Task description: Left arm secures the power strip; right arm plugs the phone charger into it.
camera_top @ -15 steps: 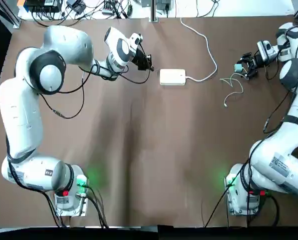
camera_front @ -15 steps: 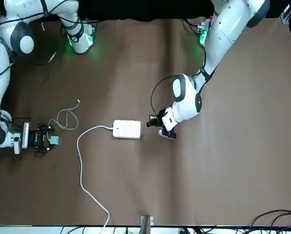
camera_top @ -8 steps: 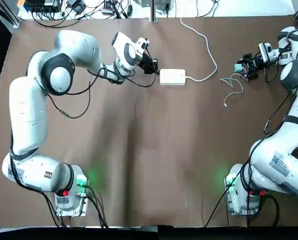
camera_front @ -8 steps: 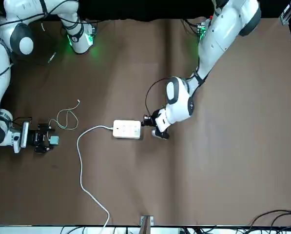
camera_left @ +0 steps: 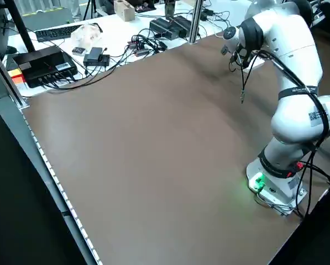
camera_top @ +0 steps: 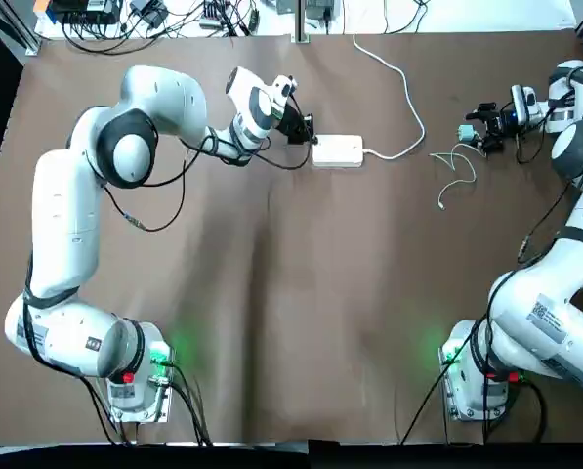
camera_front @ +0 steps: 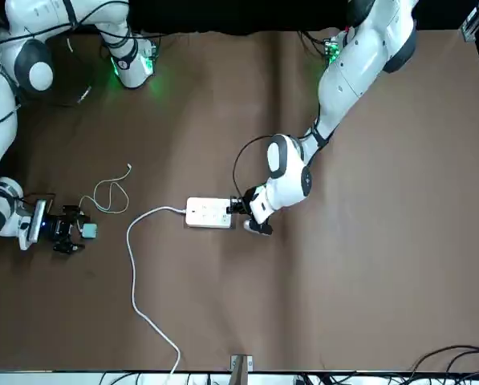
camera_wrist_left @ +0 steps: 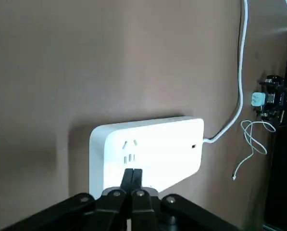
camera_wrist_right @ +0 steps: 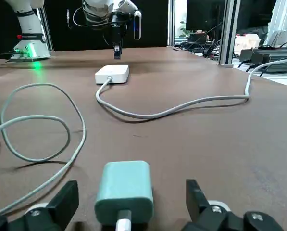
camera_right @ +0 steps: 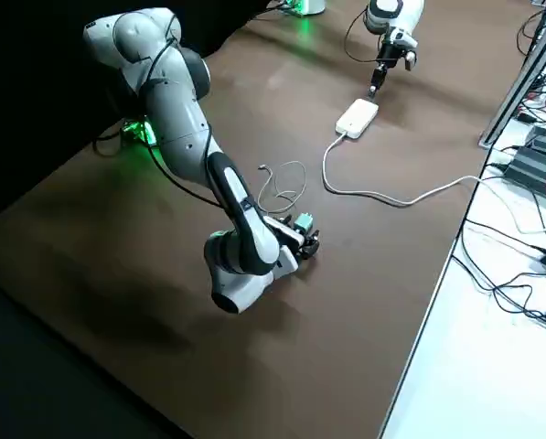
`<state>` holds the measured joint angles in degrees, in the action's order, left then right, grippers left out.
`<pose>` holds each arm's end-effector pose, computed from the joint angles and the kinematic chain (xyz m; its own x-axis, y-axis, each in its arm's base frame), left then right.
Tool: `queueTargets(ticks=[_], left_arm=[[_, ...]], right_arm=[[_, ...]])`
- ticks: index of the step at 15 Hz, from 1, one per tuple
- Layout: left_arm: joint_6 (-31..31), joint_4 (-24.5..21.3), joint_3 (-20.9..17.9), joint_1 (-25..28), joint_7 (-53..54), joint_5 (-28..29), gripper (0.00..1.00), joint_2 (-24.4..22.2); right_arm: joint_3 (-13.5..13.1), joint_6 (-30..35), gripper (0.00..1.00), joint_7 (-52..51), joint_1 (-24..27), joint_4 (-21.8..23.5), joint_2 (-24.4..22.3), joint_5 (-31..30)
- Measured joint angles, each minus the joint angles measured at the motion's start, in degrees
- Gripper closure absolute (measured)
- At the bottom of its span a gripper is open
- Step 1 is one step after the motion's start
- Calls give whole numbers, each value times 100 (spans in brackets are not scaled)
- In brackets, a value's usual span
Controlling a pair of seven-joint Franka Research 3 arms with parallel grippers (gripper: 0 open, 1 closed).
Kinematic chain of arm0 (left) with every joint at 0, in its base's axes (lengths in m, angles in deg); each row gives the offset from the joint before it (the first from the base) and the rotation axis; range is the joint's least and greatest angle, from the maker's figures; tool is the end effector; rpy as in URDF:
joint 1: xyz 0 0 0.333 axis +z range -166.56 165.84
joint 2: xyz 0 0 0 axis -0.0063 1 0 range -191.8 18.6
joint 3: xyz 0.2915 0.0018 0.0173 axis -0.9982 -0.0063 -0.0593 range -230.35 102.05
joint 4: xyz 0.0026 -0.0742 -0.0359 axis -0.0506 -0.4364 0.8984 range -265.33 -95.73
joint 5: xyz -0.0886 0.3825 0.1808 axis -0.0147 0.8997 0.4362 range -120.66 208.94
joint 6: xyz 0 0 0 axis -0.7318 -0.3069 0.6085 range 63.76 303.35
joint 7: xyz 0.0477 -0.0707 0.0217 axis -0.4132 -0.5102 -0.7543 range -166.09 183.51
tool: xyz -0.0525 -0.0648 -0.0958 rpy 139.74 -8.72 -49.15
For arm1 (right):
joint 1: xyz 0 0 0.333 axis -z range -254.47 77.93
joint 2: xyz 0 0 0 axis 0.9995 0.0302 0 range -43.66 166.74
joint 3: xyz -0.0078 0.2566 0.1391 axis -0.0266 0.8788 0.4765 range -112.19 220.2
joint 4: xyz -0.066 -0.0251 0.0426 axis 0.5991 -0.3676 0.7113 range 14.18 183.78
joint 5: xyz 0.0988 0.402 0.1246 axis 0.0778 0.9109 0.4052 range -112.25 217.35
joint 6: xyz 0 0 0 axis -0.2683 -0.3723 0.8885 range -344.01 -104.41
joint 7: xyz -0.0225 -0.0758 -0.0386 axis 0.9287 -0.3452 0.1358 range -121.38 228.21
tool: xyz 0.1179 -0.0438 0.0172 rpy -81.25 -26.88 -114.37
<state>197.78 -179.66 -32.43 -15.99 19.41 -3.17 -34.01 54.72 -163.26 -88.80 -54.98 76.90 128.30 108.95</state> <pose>0.5499 -0.4888 0.1161 0.9999 0.0108 -0.0116 0.0159 -0.6733 0.7392 0.6098 -0.2574 0.0192 0.0214 0.2961 0.9549 0.9980 -0.0637 -0.0026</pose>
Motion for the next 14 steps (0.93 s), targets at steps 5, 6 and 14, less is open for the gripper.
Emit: queueTargets(ticks=[5,6,14], left_arm=[[21,106,-160,-138,22,1,99,59],[21,153,-239,-229,22,1,99,81],[46,406,-420,-544,20,1,98,235]], right_arm=[[17,37,1,-5,0,0,8,210],[18,45,1,-5,0,-1,15,253],[18,47,3,-4,-1,-1,139,279]])
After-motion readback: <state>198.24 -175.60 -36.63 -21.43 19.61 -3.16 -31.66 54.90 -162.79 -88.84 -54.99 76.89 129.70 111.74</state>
